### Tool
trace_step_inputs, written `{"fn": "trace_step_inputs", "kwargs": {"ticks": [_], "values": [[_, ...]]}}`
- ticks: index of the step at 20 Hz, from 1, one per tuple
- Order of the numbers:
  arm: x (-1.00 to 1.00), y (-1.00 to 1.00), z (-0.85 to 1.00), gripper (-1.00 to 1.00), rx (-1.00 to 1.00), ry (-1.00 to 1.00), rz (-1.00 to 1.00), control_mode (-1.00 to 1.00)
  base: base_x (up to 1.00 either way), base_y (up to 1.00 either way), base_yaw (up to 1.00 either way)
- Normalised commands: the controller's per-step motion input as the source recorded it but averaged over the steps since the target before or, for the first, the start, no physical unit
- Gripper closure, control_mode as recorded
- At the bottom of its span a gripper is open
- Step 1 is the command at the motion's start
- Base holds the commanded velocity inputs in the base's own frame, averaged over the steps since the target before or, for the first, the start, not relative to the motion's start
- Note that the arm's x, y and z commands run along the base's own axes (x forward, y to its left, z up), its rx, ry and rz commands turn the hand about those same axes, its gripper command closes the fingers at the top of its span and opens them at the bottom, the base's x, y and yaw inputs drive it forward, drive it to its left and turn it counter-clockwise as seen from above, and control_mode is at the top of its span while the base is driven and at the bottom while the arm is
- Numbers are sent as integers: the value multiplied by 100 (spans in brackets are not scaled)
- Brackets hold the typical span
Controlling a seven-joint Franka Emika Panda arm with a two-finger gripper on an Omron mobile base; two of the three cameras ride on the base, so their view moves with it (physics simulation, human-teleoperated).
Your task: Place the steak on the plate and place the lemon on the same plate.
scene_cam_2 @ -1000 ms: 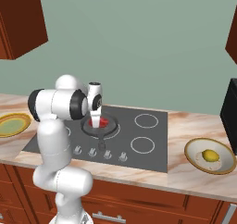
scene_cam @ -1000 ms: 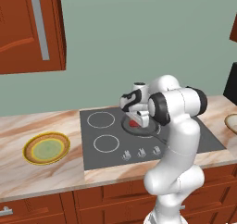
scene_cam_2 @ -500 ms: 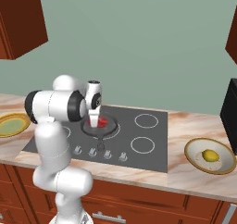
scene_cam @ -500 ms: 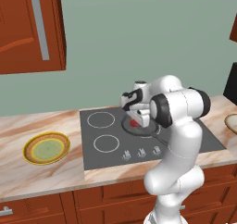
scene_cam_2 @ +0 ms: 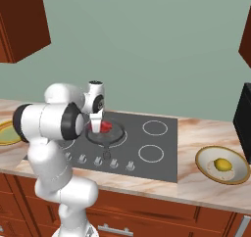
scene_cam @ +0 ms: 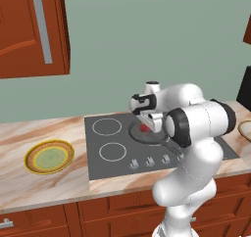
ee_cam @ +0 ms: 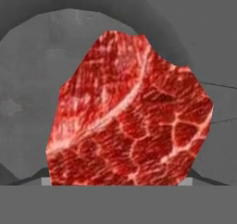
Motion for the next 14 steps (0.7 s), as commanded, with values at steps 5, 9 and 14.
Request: {"fn": "trace_step_inputs", "kwargs": {"ticks": [5, 9, 14], "values": [[-39, 0, 44, 100, 0, -2, 5, -100, 0, 0, 0], [-49, 11, 37, 100, 0, -1, 26, -100, 0, 0, 0], [-44, 25, 33, 100, 0, -4, 34, -100, 0, 0, 0]]}}
